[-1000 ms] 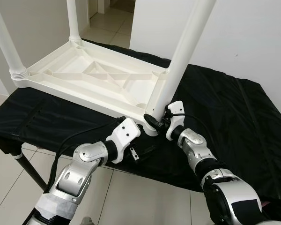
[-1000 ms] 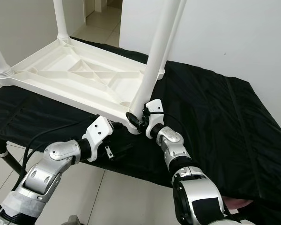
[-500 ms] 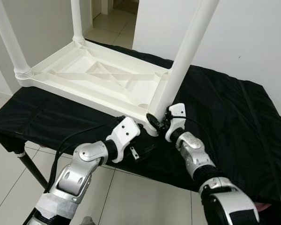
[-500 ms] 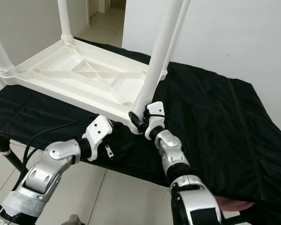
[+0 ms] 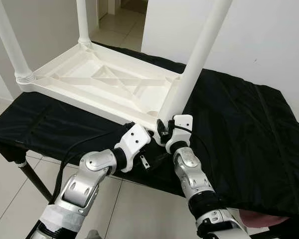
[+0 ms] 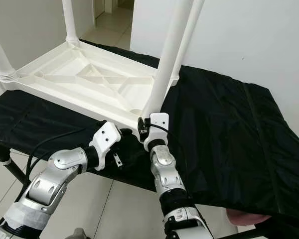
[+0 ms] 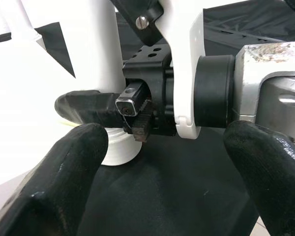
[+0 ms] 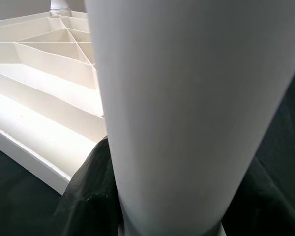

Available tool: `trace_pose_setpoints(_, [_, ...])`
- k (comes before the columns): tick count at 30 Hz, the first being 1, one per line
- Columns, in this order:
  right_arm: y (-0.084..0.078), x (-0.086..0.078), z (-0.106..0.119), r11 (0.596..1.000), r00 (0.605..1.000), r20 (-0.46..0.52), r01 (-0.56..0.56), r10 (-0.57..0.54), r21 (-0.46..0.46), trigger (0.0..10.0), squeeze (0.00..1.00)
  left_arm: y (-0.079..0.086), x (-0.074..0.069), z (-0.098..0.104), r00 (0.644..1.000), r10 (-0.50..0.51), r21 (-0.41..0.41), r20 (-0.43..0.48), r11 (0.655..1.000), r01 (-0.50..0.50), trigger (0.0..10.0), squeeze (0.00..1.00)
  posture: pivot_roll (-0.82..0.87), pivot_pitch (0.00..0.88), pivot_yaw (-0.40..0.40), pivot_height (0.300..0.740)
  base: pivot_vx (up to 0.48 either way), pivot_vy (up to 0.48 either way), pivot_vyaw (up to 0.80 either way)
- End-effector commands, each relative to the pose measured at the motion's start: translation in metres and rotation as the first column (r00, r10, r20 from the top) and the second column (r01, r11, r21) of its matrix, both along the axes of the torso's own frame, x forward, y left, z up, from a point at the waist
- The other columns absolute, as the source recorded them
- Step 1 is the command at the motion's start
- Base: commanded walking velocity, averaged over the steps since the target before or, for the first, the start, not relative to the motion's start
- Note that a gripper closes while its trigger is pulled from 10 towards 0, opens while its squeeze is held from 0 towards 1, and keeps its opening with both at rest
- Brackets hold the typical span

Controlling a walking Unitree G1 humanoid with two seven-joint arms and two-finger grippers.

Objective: Building children table

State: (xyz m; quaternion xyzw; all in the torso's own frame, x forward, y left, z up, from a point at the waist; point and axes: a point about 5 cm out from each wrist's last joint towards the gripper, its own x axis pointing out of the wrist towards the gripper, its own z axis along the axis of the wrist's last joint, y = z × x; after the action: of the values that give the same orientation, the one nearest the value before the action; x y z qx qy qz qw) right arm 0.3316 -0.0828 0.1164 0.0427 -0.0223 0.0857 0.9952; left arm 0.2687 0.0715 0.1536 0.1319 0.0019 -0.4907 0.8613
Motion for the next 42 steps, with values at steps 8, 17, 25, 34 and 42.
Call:
trace_pose_setpoints(8, [-0.011, -0.002, -0.003, 0.999, 0.998, -0.039, 0.04, -0.04, -0.011, 10.0, 1.0, -0.003, 0.001, 0.0, 1.0, 0.02, -0.006, 0.007, 1.0, -0.02, 10.0, 0.0, 0.04, 0.0, -0.135, 0.74, 0.0, 0.0, 0.0])
trace_pose_setpoints(17, [-0.026, 0.001, -0.001, 0.991, 0.991, -0.04, -0.132, 0.131, -0.033, 10.0, 0.13, -0.003, 0.0, 0.0, 1.0, 0.013, -0.003, 0.008, 1.0, -0.013, 10.0, 0.0, 0.04, 0.0, -0.133, 0.74, 0.0, 0.0, 0.0])
trace_pose_setpoints(25, [-0.044, 0.017, 0.006, 0.916, 0.928, -0.006, -0.368, 0.372, -0.161, 10.0, 0.0, -0.003, 0.002, 0.002, 1.0, 0.003, -0.001, 0.013, 1.0, -0.003, 10.0, 0.0, 0.04, 0.0, -0.119, 0.74, 0.0, 0.0, 0.0])
trace_pose_setpoints(34, [-0.025, 0.03, 0.013, 0.847, 0.865, -0.041, -0.498, 0.5, -0.185, 10.0, 0.0, -0.004, 0.002, 0.003, 1.0, -0.003, -0.001, 0.017, 1.0, 0.003, 10.0, 0.0, 0.05, 0.0, -0.122, 0.74, 0.0, 0.0, 0.0])
trace_pose_setpoints(42, [-0.012, 0.027, -0.001, 0.792, 0.814, -0.134, -0.582, 0.566, -0.184, 0.0, 0.0, -0.001, 0.001, 0.004, 1.0, 0.019, 0.0, 0.023, 1.0, -0.019, 10.0, 0.0, 0.08, 0.0, -0.139, 0.74, 0.0, 0.0, 0.0])
